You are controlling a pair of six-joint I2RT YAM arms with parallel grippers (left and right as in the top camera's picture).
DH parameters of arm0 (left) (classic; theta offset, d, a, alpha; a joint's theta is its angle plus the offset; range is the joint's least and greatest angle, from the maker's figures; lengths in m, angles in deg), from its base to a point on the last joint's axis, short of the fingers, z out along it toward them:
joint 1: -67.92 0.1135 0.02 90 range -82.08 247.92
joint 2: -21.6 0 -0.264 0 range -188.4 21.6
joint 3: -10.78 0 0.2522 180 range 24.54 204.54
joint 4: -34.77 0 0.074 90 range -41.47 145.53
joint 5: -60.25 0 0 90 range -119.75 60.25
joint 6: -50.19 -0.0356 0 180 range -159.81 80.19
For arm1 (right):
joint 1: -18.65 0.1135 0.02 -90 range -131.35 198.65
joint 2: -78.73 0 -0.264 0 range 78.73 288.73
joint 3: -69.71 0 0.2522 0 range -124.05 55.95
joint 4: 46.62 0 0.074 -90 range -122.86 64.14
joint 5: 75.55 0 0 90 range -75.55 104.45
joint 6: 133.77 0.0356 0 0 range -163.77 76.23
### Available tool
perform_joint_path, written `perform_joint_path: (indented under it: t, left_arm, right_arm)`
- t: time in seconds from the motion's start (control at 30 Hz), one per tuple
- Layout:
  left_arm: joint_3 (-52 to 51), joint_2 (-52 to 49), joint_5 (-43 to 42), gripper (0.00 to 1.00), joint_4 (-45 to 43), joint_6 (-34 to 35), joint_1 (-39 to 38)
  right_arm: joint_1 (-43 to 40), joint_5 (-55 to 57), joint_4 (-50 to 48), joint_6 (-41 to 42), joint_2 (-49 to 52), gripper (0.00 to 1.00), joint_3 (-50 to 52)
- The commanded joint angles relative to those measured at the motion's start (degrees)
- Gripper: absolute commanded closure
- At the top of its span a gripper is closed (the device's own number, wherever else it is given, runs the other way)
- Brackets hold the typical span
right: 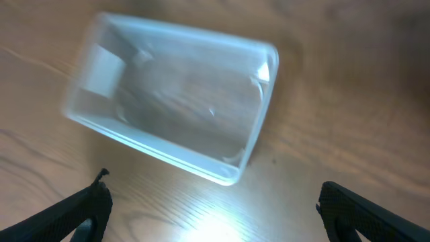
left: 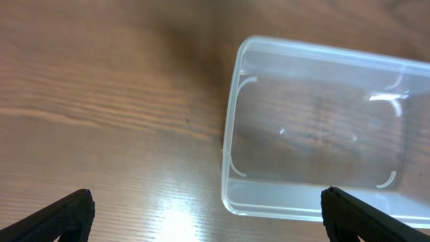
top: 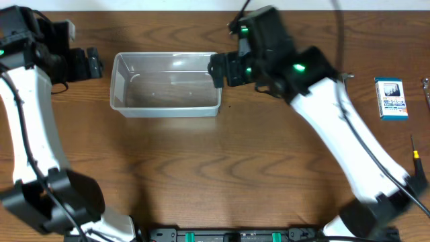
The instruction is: Pack container
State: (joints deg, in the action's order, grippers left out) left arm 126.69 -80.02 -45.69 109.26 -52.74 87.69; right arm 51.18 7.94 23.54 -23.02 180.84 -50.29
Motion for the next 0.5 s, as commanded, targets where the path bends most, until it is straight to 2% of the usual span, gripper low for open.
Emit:
perform_joint_path:
  t: [0.0,0.1,0.47]
  left_arm:
    - [0.63,-4.09,-0.13,0.02,0.52,4.11,-0.52]
    - [0.61,-5.62,-0.13,0.02,0.35,5.99,-0.57]
    - [0.22,-6.73,-0.15,0.02,0.61,6.21,-0.57]
  right_arm:
    - [0.28,0.00,1.29,-0.20,3.85,0.01,-0.37]
    - [0.11,0.02,2.12,-0.20,6.43,0.01,-0.37]
    - [0.00,0.24,-0.72,-0.22,12.94,0.01,-0.37]
